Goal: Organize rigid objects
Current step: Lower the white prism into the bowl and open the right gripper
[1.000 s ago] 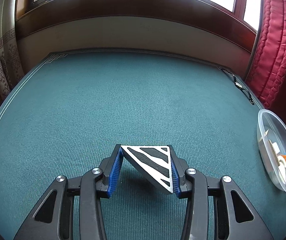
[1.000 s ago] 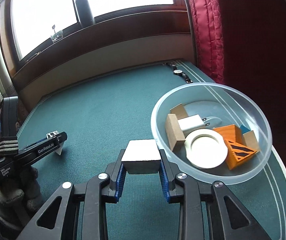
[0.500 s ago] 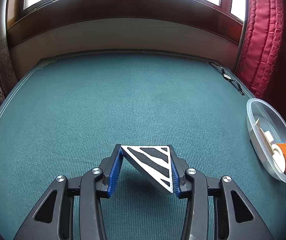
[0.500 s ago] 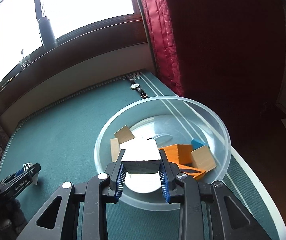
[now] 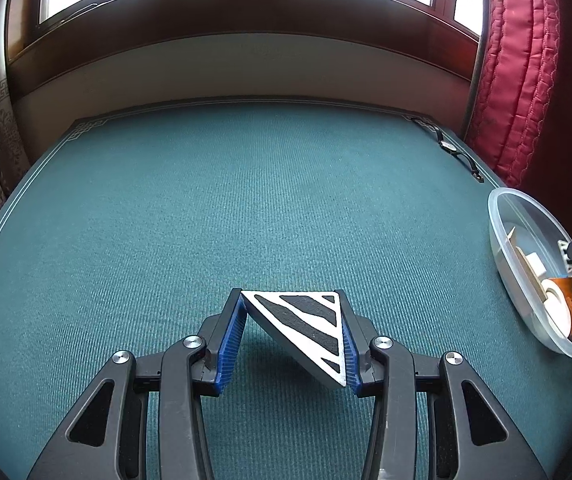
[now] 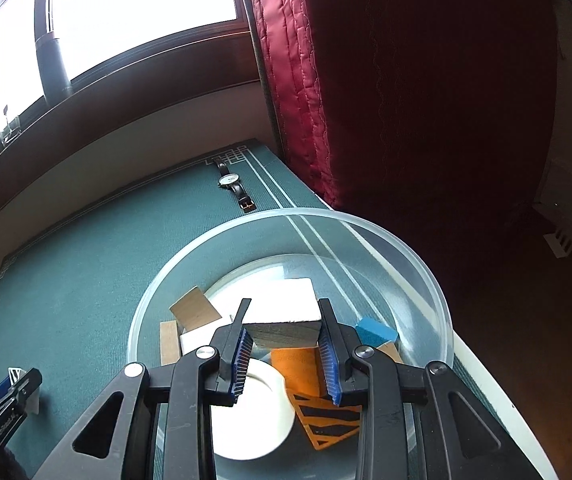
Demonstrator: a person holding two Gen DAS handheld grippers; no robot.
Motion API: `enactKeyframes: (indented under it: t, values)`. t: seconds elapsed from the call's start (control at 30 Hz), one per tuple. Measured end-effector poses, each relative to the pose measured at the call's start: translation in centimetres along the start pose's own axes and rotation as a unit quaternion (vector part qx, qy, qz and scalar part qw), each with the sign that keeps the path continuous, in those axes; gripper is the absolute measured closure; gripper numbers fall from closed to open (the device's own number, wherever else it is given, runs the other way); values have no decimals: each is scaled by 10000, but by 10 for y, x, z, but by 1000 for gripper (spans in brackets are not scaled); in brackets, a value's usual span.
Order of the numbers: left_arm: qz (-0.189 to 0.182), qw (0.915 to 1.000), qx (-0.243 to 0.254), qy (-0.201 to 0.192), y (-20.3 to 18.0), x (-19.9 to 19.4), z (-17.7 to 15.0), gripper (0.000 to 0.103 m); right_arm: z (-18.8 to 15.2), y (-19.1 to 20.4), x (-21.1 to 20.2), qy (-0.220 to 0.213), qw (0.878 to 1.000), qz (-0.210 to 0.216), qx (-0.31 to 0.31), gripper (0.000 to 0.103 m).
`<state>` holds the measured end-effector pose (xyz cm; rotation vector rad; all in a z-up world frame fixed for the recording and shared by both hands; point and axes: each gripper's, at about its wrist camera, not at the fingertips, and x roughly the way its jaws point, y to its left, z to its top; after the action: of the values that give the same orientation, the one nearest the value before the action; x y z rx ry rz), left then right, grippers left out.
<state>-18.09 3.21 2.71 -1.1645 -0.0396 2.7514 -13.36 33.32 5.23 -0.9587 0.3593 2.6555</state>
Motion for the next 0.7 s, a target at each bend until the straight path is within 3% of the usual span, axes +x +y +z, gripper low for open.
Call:
enactKeyframes:
  t: [0.07,0.7]
  values:
    - [-10,10000,14,-3,0,0,0,59,-1,-2,0,-30,10000,-10,49,62]
    - [-22,9998,181,-26,-9,-2,-5,59,-47,-42,-51,-431,9970,-412,497,60]
